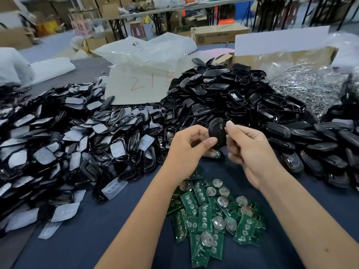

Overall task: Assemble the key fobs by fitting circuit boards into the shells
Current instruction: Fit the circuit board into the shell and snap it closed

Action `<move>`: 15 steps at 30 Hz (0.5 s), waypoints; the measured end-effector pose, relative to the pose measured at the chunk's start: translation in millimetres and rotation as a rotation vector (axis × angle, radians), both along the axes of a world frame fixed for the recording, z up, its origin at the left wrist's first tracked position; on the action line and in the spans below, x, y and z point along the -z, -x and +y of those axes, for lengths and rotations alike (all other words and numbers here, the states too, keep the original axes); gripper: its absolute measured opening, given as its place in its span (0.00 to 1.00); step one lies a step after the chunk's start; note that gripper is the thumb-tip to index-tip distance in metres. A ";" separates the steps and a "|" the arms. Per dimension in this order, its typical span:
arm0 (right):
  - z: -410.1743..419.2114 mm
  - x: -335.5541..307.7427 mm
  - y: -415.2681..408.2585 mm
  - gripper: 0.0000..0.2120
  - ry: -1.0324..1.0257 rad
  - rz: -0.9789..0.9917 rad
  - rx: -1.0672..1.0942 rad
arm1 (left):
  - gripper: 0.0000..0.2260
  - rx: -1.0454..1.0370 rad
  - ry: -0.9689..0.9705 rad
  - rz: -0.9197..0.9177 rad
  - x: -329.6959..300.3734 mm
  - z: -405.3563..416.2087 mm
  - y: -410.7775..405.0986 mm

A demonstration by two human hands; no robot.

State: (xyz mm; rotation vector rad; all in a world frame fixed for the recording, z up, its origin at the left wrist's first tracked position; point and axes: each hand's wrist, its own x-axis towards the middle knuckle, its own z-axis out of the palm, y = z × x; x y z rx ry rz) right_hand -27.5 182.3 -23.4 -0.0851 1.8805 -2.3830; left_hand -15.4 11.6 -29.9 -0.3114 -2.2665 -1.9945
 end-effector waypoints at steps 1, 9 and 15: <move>-1.7 -0.3 -0.9 0.12 0.034 0.025 -0.008 | 0.08 0.012 -0.056 -0.038 -1.3 0.7 -0.5; -2.5 3.2 -0.6 0.12 0.255 -0.041 0.007 | 0.01 -0.014 -0.144 -0.161 1.2 2.6 -0.9; -0.9 3.7 0.2 0.18 0.292 -0.057 0.025 | 0.05 -0.032 -0.221 -0.233 1.5 2.9 -1.2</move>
